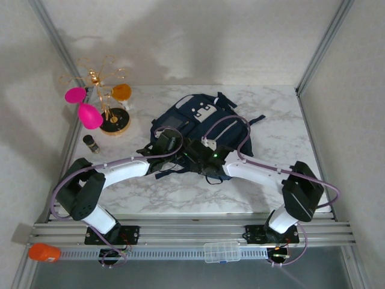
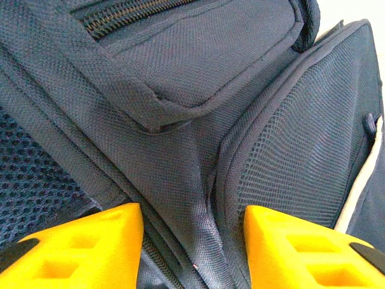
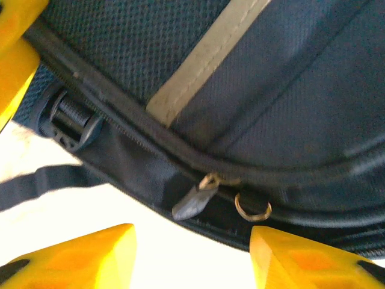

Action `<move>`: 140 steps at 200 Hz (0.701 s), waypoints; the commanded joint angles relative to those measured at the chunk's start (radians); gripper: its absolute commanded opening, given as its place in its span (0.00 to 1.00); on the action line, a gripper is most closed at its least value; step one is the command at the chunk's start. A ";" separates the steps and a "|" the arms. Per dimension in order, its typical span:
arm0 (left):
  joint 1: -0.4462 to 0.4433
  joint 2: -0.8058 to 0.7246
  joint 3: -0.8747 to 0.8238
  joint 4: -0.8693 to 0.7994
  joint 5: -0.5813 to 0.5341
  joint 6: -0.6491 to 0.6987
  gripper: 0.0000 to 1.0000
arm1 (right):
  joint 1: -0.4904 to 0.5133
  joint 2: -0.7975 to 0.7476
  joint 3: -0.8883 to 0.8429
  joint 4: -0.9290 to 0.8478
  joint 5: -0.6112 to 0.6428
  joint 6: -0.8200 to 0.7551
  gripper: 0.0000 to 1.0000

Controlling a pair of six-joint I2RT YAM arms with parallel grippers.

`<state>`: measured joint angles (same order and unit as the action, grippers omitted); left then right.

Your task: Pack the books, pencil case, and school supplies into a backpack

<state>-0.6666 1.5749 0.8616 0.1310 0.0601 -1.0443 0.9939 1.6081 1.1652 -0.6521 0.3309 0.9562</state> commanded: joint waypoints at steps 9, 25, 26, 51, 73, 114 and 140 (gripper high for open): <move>0.001 0.027 0.015 0.052 -0.009 -0.013 0.45 | 0.003 0.058 0.065 -0.016 0.144 0.059 0.49; 0.002 0.037 0.011 0.039 -0.037 -0.012 0.44 | -0.002 0.094 0.081 -0.047 0.210 0.087 0.48; 0.002 0.038 0.011 0.037 -0.039 -0.011 0.44 | -0.003 0.096 0.083 -0.052 0.214 0.090 0.48; 0.015 0.047 -0.007 0.044 -0.063 -0.013 0.43 | -0.004 0.121 0.069 -0.110 0.287 0.128 0.44; 0.022 0.066 -0.009 0.054 -0.052 -0.014 0.43 | -0.004 0.100 0.050 -0.125 0.272 0.105 0.39; 0.025 0.068 -0.006 0.067 -0.031 -0.008 0.43 | -0.010 0.043 0.016 -0.170 0.233 0.057 0.29; 0.026 0.063 -0.003 0.064 -0.025 -0.008 0.43 | -0.011 0.055 0.026 -0.135 0.159 0.026 0.25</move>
<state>-0.6590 1.6272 0.8616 0.1982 0.0563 -1.0485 0.9905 1.6791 1.1942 -0.7757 0.5194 1.0138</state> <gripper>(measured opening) 0.433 0.254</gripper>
